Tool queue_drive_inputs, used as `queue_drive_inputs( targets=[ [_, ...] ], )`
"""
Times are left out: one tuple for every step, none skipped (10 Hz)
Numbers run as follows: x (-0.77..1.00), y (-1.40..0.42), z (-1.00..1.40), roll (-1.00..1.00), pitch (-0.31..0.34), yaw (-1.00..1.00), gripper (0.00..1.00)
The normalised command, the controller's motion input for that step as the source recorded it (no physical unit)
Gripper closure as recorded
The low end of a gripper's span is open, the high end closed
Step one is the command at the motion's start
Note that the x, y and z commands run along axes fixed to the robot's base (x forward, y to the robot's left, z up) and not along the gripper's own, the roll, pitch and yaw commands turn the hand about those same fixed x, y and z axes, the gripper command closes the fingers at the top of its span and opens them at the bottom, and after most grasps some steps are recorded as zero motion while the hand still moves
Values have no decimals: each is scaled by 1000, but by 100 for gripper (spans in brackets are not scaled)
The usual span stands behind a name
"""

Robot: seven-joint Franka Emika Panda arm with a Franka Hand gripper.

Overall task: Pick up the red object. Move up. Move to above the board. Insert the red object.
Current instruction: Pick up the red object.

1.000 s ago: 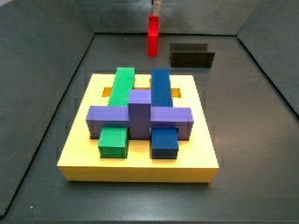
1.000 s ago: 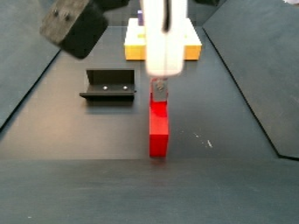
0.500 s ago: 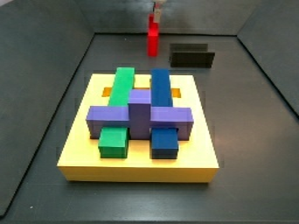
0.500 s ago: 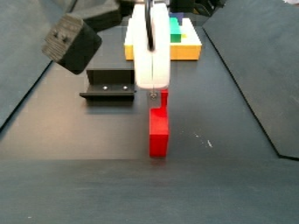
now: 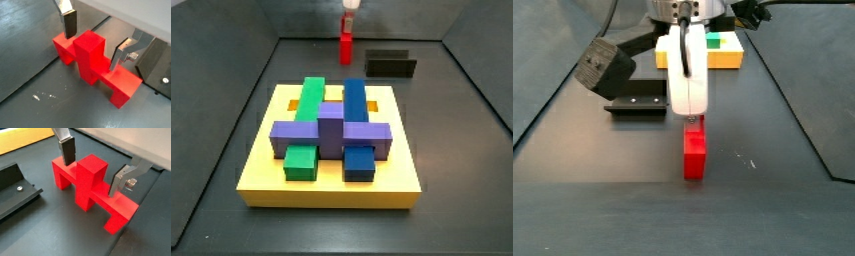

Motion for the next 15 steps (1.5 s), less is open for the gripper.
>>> queue_drive_inputs(
  targets=[
    [-120,0,-120,-61,-53,-11,0],
    [-169,0,-37,-61,-49,-20,0],
    [0,0,0,-39,0,-26,0],
    [0,20,0,-14,0,-20,0],
    [0,6,0,0,0,-11,0],
    [0,0,0,0,0,0,0],
    [0,0,0,0,0,0,100],
    [0,0,0,0,0,0,100],
    [0,0,0,0,0,0,100],
    [0,0,0,0,0,0,100],
    [0,0,0,0,0,0,100],
    [0,0,0,0,0,0,100],
    [0,0,0,0,0,0,100],
    [0,0,0,0,0,0,100],
    [0,0,0,0,0,0,100]
  ],
)
